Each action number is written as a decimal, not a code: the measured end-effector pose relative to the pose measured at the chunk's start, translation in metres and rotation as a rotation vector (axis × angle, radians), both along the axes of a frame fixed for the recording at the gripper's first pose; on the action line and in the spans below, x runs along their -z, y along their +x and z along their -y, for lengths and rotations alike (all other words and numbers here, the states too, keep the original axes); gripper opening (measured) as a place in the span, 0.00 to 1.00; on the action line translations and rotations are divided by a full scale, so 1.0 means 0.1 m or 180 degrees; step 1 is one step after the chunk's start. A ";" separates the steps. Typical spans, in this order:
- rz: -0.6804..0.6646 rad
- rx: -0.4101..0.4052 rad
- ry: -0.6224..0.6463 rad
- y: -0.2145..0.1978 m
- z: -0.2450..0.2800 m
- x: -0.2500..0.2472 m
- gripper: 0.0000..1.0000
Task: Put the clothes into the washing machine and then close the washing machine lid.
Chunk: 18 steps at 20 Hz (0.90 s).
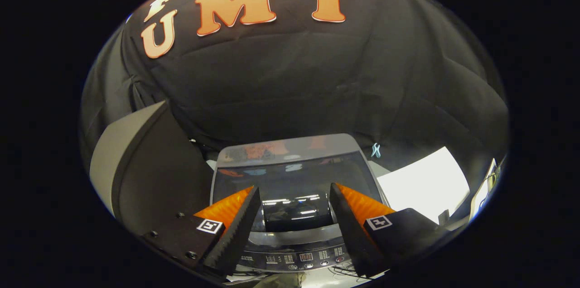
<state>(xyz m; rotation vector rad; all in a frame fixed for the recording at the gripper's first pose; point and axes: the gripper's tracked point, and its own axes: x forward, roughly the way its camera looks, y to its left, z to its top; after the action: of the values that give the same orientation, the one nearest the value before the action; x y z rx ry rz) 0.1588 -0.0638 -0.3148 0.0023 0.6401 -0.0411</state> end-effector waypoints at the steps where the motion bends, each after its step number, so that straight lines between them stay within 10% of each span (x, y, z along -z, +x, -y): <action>1: 0.0061 0.0003 0.0007 0.02 -0.02 -0.12 0.99; 18: 0.1569 -0.0105 -0.0099 -0.53 -0.44 -3.20 0.99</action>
<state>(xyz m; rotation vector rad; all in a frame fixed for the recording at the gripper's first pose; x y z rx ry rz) 0.1058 -0.0197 0.0052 -0.0274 0.1464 -0.0174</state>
